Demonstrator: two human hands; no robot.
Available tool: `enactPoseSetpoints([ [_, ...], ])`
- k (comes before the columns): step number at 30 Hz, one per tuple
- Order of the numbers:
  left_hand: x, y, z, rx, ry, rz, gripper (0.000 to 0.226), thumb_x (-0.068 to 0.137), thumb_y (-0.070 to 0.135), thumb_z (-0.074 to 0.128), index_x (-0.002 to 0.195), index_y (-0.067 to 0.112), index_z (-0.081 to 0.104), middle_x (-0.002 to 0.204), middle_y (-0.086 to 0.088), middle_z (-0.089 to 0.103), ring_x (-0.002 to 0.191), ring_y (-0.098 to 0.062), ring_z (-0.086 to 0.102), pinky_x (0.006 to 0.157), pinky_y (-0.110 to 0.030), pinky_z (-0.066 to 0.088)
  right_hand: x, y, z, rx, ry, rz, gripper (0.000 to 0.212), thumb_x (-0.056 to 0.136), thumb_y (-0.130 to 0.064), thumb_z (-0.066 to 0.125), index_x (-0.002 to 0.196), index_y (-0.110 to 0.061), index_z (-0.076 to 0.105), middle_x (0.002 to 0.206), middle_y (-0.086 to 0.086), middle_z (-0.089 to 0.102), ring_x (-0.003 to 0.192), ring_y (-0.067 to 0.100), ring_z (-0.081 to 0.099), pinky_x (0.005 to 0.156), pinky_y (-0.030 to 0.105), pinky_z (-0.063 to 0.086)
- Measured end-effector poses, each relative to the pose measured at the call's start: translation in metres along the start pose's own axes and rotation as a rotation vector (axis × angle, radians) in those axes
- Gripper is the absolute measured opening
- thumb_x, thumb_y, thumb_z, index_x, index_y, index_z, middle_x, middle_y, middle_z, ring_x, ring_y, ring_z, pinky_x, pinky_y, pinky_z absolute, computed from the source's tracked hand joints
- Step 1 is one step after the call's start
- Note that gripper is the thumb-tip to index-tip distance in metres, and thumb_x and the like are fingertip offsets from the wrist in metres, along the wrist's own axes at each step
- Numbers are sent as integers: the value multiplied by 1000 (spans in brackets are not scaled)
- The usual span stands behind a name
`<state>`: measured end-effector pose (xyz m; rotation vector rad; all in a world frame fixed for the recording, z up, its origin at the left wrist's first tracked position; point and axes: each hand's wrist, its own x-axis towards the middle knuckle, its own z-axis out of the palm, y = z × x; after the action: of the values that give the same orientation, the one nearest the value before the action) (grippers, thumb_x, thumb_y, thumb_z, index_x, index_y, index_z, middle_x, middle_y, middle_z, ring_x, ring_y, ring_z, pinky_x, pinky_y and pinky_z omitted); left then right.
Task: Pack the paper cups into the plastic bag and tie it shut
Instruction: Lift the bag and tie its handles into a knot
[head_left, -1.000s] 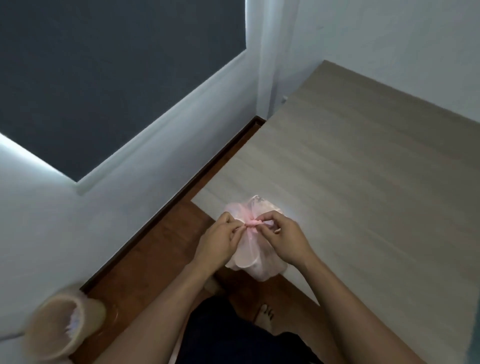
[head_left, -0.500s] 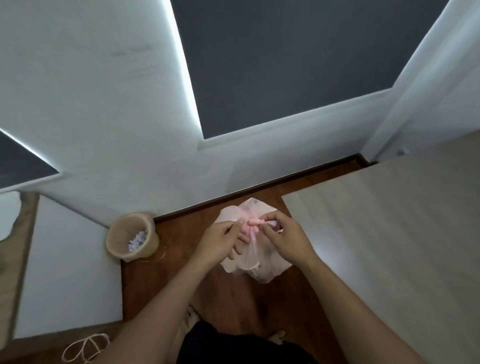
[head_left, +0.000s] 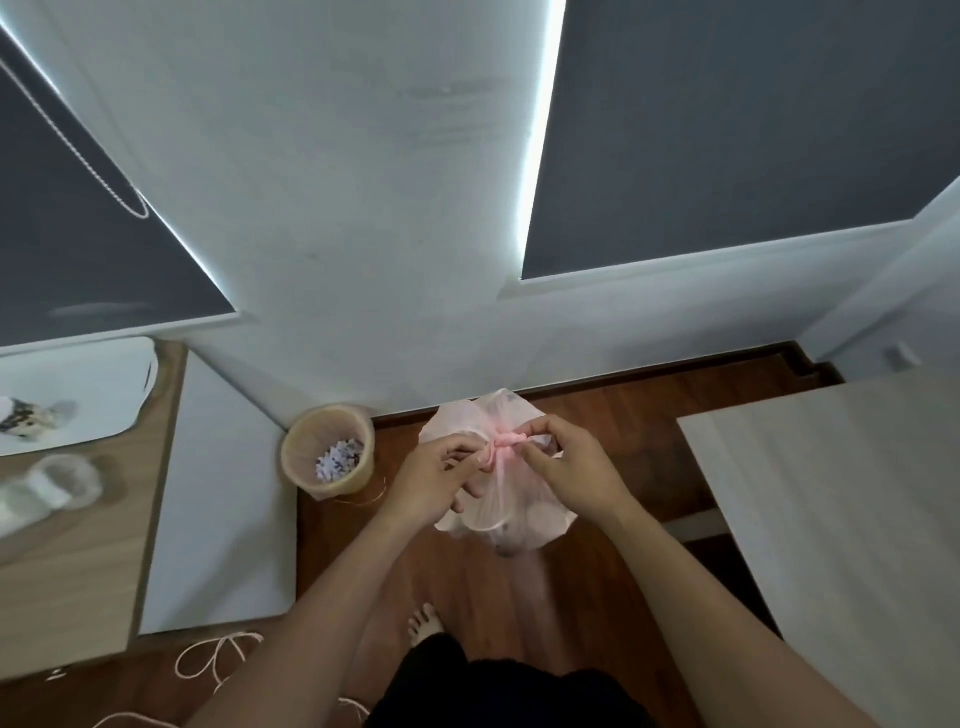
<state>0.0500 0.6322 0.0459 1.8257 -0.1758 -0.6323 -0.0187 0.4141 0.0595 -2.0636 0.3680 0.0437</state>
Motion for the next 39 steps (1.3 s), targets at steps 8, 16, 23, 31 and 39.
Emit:
enactPoseSetpoints([
  [8,23,-38,-77,99,56,43,8,98,18,84,104,14,86,63,25,70,52,1,59,46,-13,42,39,-32,71,-44,-56,19,8,98,-22,78,103,-28,80,97,-15,80,78,-5,64,72,11,48],
  [16,50,-60,-121,43,97,-44,19,98,20,84,91,37,83,72,19,77,65,-10,68,45,-23,51,93,-44,113,-95,-182,77,10,100,-28,77,110,-28,79,102,-19,78,84,-9,66,73,7,46],
  [23,102,-84,-144,14,148,-164,8,98,24,84,105,26,86,105,8,82,78,-12,75,52,-25,59,159,-25,142,-75,-296,139,11,100,-29,78,110,-24,80,83,-16,75,77,-1,68,72,17,50],
  [31,190,-146,-142,112,119,-204,13,98,18,83,110,16,87,107,12,81,81,17,68,69,-6,51,237,31,181,-51,-360,258,11,99,-31,78,95,-40,73,84,-10,76,84,16,73,82,34,60],
  [39,293,-269,-139,207,-42,-311,18,99,26,82,115,20,88,128,9,82,113,-7,73,99,-18,52,306,134,265,-144,-391,386,5,101,-27,71,106,-27,72,101,-8,75,99,17,72,83,29,53],
])
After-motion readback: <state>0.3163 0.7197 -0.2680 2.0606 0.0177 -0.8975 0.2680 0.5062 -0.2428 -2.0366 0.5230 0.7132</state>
